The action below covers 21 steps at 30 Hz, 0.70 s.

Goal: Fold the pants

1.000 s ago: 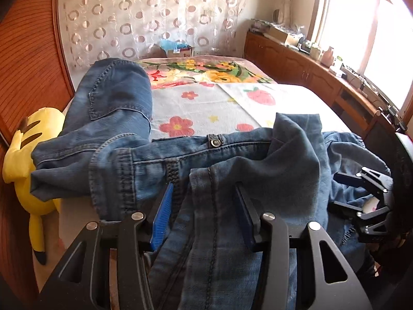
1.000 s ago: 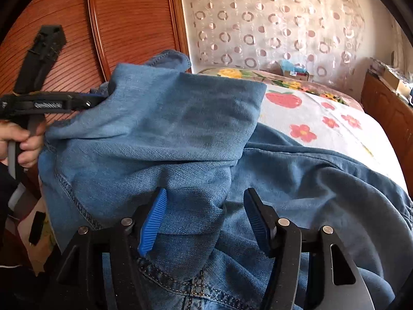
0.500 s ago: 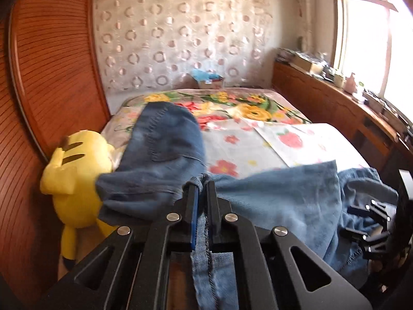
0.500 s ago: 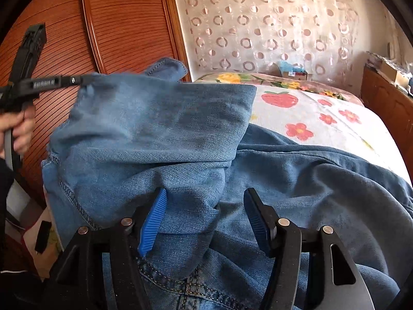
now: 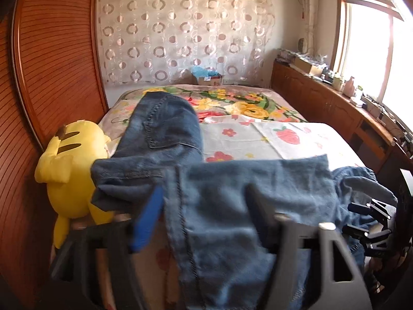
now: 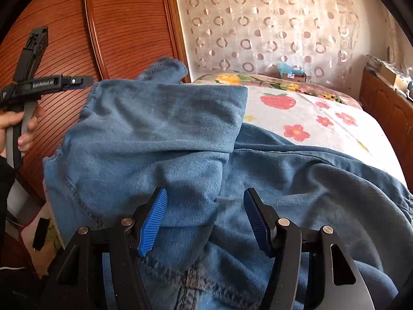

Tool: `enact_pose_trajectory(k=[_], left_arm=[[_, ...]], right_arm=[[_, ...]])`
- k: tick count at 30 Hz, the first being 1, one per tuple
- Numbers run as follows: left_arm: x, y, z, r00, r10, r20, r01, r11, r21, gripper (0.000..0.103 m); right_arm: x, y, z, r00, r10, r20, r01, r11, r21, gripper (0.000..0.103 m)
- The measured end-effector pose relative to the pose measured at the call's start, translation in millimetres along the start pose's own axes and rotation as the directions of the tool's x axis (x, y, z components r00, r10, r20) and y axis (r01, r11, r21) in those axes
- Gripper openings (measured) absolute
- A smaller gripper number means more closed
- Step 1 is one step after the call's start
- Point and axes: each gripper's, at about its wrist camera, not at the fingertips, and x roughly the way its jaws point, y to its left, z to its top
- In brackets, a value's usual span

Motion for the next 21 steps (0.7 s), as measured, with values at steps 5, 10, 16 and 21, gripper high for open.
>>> enact_pose_trajectory(k=[5, 10, 16, 21], left_arm=[[-18, -20, -16, 0.999, -0.006, 0.046, 0.006, 1.0, 0.005, 0.079], [-22, -46, -38, 0.998, -0.049, 0.048, 0.048, 0.999, 0.016, 0.079], [-1, -68, -60, 0.997, -0.075, -0.018, 0.076, 0.996, 0.037, 0.079], [13, -71, -66, 0.998, -0.051, -0.04, 0.052, 0.998, 0.046, 0.079]], right_arm=[[-24, 3, -7, 1.0, 0.007, -0.017, -0.007, 1.0, 0.0, 0.064], [-39, 11, -16, 0.999, 0.043, -0.032, -0.043, 0.999, -0.006, 0.047], [-30, 14, -15, 0.996, 0.046, -0.073, -0.048, 0.999, -0.021, 0.028], [-35, 11, -14, 0.994, 0.059, -0.088, -0.062, 0.998, -0.022, 0.003]])
